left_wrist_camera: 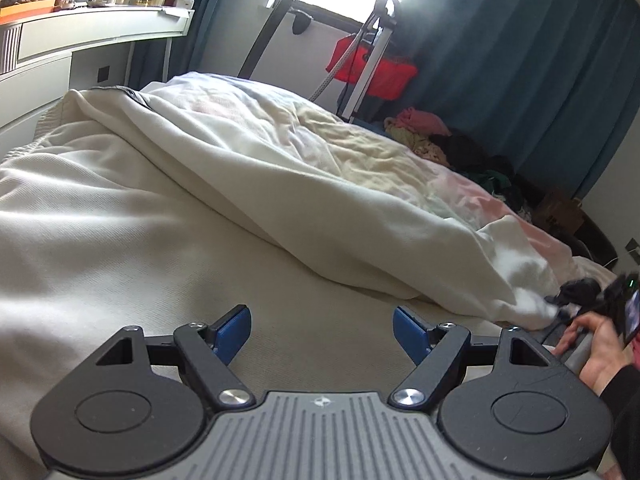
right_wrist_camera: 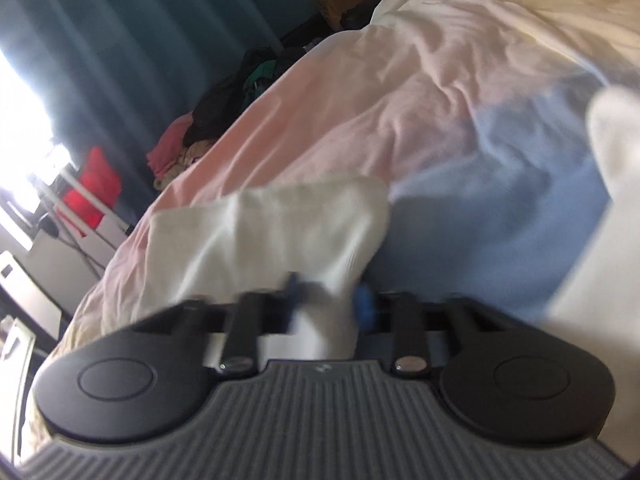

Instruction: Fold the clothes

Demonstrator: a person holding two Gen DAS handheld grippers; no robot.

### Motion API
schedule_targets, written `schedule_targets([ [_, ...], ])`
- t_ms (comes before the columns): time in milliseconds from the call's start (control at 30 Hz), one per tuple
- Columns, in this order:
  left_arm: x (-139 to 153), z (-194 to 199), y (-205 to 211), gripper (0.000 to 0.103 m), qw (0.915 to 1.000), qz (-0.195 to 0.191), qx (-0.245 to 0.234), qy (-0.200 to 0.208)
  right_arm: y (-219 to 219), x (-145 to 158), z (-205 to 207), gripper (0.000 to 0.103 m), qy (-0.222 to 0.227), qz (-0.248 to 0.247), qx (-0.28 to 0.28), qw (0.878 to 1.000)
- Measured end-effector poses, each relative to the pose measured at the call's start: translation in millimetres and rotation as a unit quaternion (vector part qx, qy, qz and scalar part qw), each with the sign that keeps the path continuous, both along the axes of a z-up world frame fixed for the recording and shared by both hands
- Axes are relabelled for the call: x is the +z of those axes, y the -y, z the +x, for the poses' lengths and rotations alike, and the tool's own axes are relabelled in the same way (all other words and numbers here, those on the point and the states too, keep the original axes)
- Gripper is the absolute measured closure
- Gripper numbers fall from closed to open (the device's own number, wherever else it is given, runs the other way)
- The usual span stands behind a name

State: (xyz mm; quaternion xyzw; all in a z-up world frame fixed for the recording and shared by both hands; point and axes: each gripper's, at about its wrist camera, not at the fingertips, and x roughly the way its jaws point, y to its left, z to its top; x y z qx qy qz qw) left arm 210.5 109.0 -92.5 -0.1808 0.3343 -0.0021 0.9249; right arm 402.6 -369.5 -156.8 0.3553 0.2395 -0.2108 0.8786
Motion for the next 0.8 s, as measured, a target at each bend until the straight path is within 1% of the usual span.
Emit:
schedule_targets([
  [33,-0.2,-0.4,0.5,0.023,1.0000,0.001,-0.001,0.000,-2.2,9.5,8.7,0.093,0.000,-0.014,0.006,1.000],
  [100,-0.5,-1.1,1.4,0.023,1.0000,0.003,-0.004,0.000,-11.0,39.8,25.5,0.094,0.013,-0.058,0.018,0.998],
  [200,-1.0,-2.2,2.7,0.023,0.9999,0.007,-0.009,-0.001,-24.3,102.2,41.1,0.096,0.070,-0.093,0.022,0.993],
  [267,-1.4,-3.0,3.6,0.023,0.9999,0.009,-0.012,-0.001,-32.0,147.8,45.3,0.096,0.110,-0.129,0.016,0.985],
  [300,-1.6,-3.4,4.1,0.023,0.9999,0.010,-0.013,-0.001,-33.9,169.0,44.6,0.096,0.128,-0.151,0.006,0.980],
  [367,-1.9,-4.1,5.0,0.023,0.9998,0.012,-0.016,-0.002,-31.8,199.6,36.8,0.096,0.151,-0.194,-0.032,0.969],
  [433,-2.3,-4.9,5.9,0.023,0.9997,0.014,-0.019,-0.002,-22.1,209.3,26.2,0.096,0.140,-0.223,-0.066,0.962],
  [533,-0.5,-7.0,6.3,0.023,0.9997,0.014,-0.022,0.001,2.4,184.3,7.5,0.096,0.090,-0.221,-0.073,0.968],
  [667,1.0,-10.1,6.9,0.023,0.9995,0.011,-0.028,0.000,27.8,109.8,-20.8,0.096,-0.008,-0.197,-0.062,0.978],
  [733,1.2,-12.1,9.1,0.023,0.9993,0.017,-0.034,0.001,37.6,71.2,-36.6,0.096,-0.045,-0.175,-0.066,0.981],
  [800,1.7,-12.5,11.3,0.023,0.9990,0.025,-0.038,0.003,45.5,42.4,-53.5,0.096,-0.064,-0.153,-0.071,0.984],
])
